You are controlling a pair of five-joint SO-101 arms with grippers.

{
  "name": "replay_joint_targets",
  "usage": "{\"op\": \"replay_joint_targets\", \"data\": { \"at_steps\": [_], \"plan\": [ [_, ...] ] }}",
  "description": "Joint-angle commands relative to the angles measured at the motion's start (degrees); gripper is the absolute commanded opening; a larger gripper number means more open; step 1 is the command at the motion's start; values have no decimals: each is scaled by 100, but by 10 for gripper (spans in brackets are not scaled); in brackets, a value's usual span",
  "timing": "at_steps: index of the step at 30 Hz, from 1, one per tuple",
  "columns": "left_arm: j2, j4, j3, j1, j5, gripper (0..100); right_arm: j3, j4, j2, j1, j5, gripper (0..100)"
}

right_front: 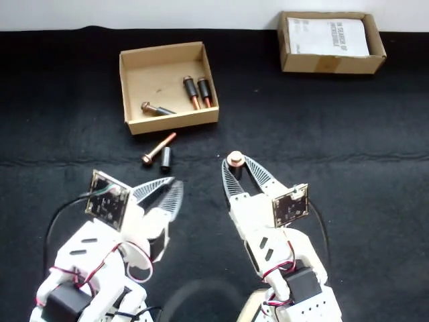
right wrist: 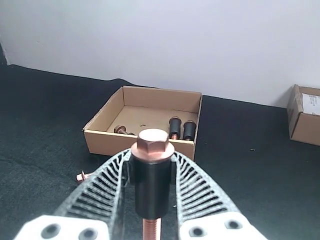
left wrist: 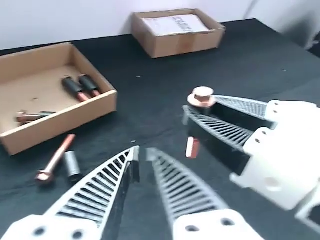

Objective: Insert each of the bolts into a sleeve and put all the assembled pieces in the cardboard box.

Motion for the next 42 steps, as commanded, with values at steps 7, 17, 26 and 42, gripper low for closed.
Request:
{"op": "replay_joint_targets", "data": {
  "at_steps": [7, 17, 26, 42],
  "plan": [
    [-136, 9, 418, -1842, -132, 9, -127, 769, -66, 233, 26, 8],
    [-136, -97, 1763, -3204, -114, 9, -1244, 1323, 101, 242, 35, 8],
    [-136, -1442, 3204, -3899, -105, 9, -3029, 1297, 2369, 251, 9, 8],
    [-101, -1266, 3204, -3758, -97, 9, -6457, 1323, 6686, 233, 9, 8]
  ]
}}
